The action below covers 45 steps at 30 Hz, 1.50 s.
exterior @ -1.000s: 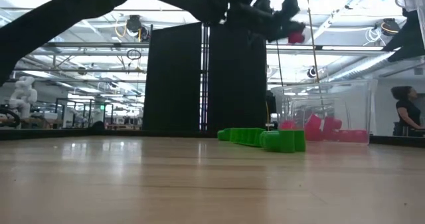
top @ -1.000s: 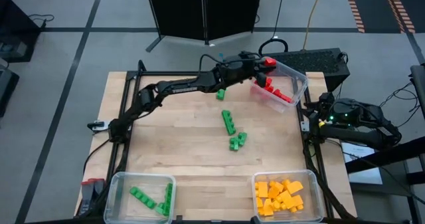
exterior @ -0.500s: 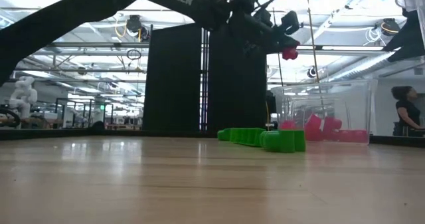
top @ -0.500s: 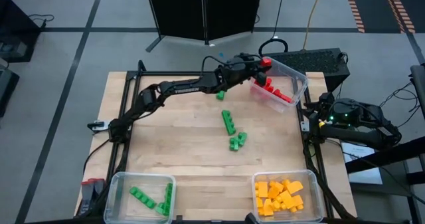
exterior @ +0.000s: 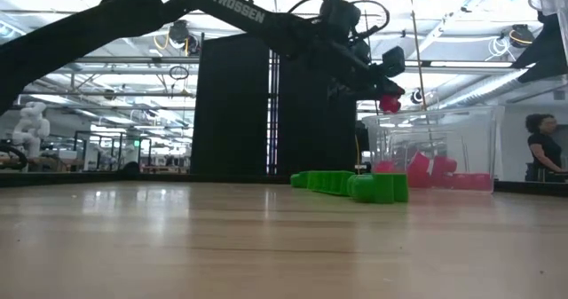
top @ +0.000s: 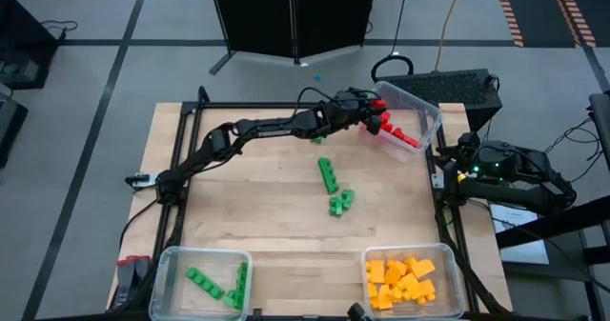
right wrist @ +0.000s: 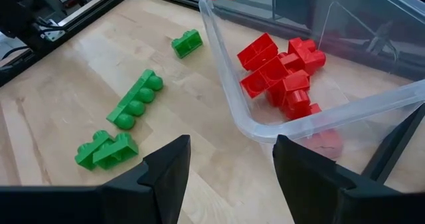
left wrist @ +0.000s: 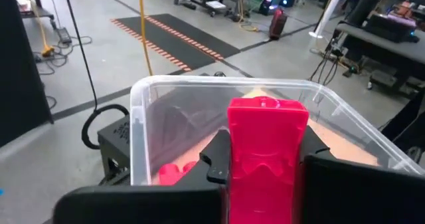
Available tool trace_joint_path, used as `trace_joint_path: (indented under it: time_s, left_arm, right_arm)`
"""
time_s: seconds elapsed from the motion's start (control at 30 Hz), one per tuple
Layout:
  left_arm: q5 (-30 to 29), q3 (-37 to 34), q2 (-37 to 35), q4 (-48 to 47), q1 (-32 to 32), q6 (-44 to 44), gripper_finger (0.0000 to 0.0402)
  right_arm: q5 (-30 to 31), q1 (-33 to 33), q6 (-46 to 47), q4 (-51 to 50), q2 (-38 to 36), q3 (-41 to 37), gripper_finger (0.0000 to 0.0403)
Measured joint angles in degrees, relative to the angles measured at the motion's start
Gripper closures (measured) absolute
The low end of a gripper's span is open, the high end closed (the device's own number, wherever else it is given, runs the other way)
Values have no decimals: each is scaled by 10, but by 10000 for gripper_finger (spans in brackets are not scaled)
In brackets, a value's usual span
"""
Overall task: Sort blocks
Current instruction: Put the red game piece into the top transparent bin, then put the green game piece into the bottom left transparent bin
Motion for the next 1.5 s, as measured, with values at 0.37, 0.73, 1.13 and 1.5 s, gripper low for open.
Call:
trace_joint_path:
  time_s: [0.37, 0.73, 1.13, 1.5]
  left_arm:
    - [4, 0, -1, 14, 1, 31, 292]
    - [48, 0, -56, -25, -8, 40, 251]
    - [110, 1, -199, -497, -59, 323, 251]
    - [218, -140, -195, -504, -62, 541, 250]
  right_arm:
    - [0, 0, -5, 0, 0, 0, 195]
    - [-1, 0, -10, 0, 0, 0, 195]
    - [-3, 0, -11, 0, 0, 0, 195]
    - [-3, 0, -5, 0, 0, 0, 195]
